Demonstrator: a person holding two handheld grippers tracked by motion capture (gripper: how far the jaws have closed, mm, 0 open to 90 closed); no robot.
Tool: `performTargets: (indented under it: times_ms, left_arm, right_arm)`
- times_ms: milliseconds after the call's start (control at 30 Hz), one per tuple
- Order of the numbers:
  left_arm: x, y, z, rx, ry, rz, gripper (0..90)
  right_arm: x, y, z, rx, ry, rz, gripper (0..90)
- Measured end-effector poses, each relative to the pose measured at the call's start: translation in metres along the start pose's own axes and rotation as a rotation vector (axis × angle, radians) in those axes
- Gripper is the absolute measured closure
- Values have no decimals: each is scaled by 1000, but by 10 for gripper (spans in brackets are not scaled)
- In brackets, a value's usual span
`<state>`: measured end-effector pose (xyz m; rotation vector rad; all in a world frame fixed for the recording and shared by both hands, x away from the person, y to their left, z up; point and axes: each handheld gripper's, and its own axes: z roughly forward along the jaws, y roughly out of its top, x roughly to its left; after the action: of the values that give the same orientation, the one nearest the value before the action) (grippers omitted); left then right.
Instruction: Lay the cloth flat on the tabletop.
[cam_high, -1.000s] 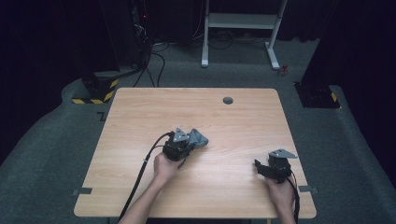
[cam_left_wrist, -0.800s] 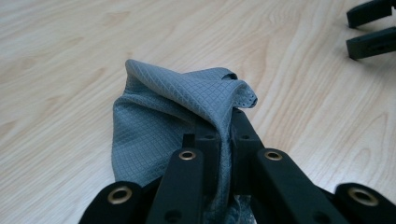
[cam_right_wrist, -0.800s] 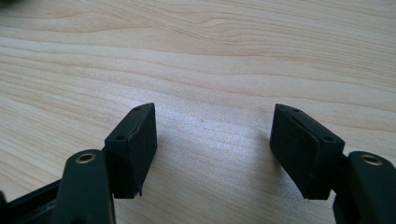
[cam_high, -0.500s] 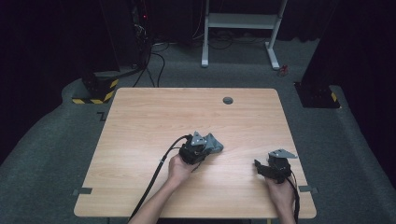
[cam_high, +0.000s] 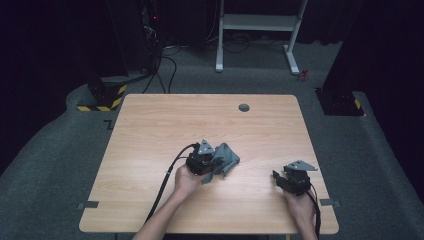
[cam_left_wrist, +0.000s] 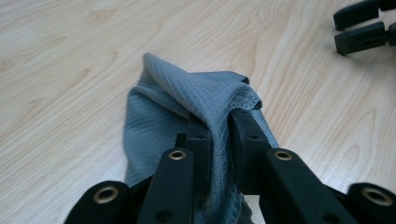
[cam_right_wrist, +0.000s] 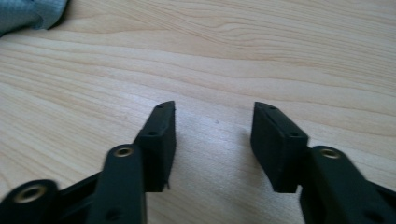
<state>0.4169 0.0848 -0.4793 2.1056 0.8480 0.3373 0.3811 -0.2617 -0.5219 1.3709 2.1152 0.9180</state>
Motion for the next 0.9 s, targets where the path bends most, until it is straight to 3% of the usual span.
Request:
performTargets:
  times_ms: [133, 167, 200, 233, 267, 367, 500, 533, 567, 667, 733, 900]
  left_arm:
    - [8, -2, -4, 5, 17, -16, 794]
    - [12, -5, -5, 9, 27, -23, 794]
    - [12, -5, -5, 9, 27, -23, 794]
    - [16, -7, -6, 10, 38, -32, 794]
    - [18, -8, -6, 13, 44, -38, 794]
    - [27, -13, -5, 32, 70, -54, 787]
    - [36, -18, -5, 42, 94, -81, 783]
    - [36, -18, -5, 42, 94, -81, 781]
    - [39, -21, -5, 45, 101, -89, 779]
    - [42, -24, -5, 50, 107, -87, 763]
    - [42, -25, -5, 42, 98, -100, 764]
    - [41, -24, -9, 29, 101, -84, 817]
  right_arm:
    - [4, 2, 0, 4, 9, -16, 618]
    - [15, 8, 0, 21, 45, -49, 618]
    - [15, 8, 0, 21, 45, -49, 618]
    - [30, 15, -3, -27, 102, -88, 621]
    - [35, 17, -4, -33, 119, -91, 621]
    - [66, 34, -2, -83, 231, -149, 616]
    - [95, 49, 8, -111, 297, -187, 586]
    - [95, 49, 8, -111, 297, -187, 586]
    - [106, 54, 13, -113, 327, -192, 570]
    - [117, 58, 19, -106, 340, -210, 562]
    - [130, 60, 27, -77, 332, -256, 579]
    - [134, 57, 42, 20, 295, -315, 871]
